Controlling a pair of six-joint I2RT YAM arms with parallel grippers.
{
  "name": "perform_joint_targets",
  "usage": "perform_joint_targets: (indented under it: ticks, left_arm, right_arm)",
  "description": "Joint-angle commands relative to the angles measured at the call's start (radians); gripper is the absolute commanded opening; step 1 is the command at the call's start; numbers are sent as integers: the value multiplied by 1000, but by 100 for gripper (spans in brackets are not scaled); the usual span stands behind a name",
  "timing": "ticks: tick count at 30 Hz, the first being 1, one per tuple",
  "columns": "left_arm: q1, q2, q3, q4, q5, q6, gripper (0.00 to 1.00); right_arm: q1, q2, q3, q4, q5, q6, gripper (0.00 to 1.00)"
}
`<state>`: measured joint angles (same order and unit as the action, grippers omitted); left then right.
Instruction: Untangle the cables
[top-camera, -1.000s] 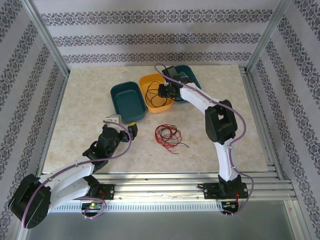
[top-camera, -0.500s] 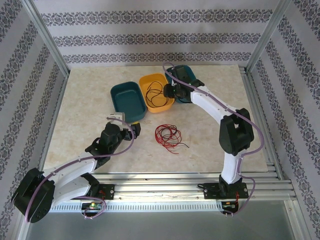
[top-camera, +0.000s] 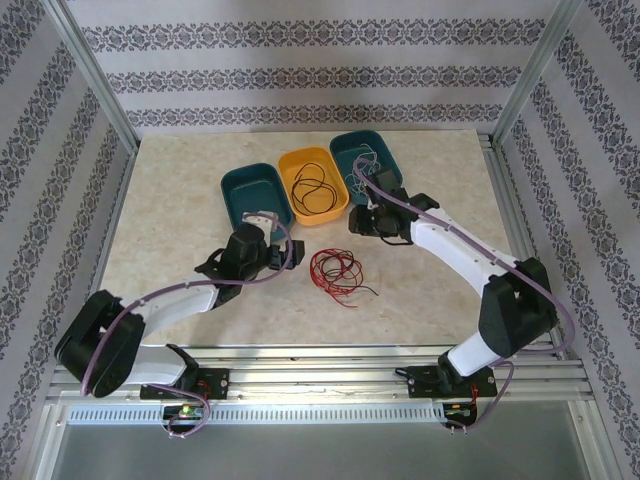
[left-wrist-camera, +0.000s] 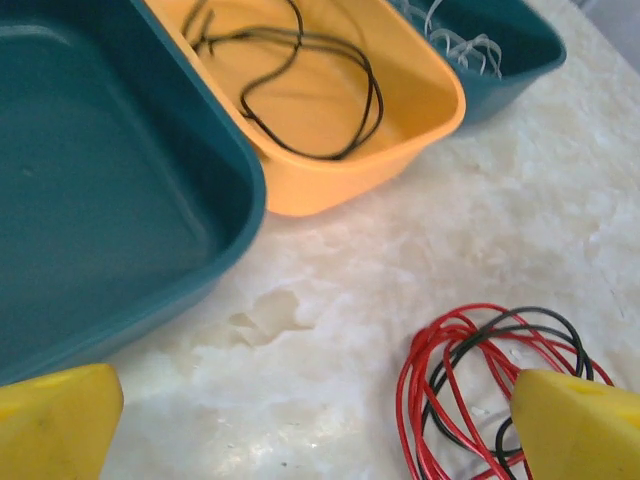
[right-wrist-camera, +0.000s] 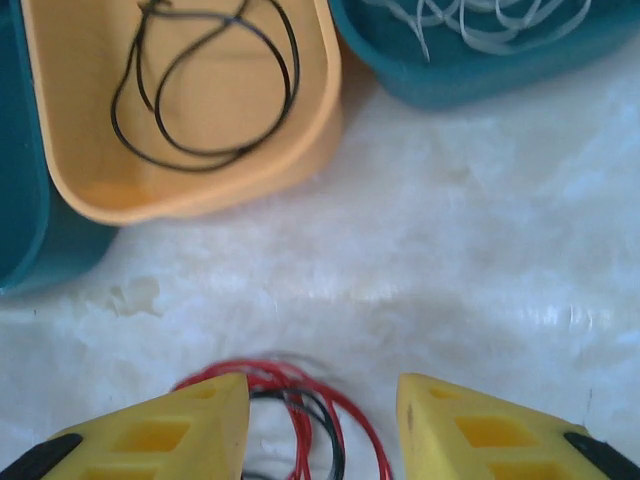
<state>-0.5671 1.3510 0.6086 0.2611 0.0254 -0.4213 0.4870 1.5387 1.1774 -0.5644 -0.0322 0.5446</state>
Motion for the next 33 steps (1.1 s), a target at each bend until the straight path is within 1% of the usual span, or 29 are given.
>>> perform_joint_targets:
  ticks: [1,5,7,9,11,13,21,27,33]
  left_arm:
    - [1,48,56,-79,77,-39,100]
    - [-4,100,76,-68,121,-74,100]
    - [-6,125,81,-56,141,-96,94]
    - [-9,155,86,-33,164,-117,90]
    - [-13,182,97,-20,183,-130,88]
    - [-17,209,108,-19,192,-139,82]
    - [-24,274,139,-4,227,-148,76]
    - [-25,312,153,26,263,-163,68]
    - [-27,345,172,30,284,-166,66]
  right_arm:
    - [10,-25,-49,-41,-71,48,38]
    - [9,-5,-85,-32,-118,65,31]
    - [9,24,-82,-37,-136,63,27]
    - [10,56,-74,-43,-143,59,25]
    - [10,84,-65,-45,-147,52,24]
    - [10,108,-58,-39,-153,46,25]
    - [10,194,-14,-31,-181,22,24]
    - [13,227,15,-31,-195,5,23]
    - [12,255,35,-35,-190,-8,20]
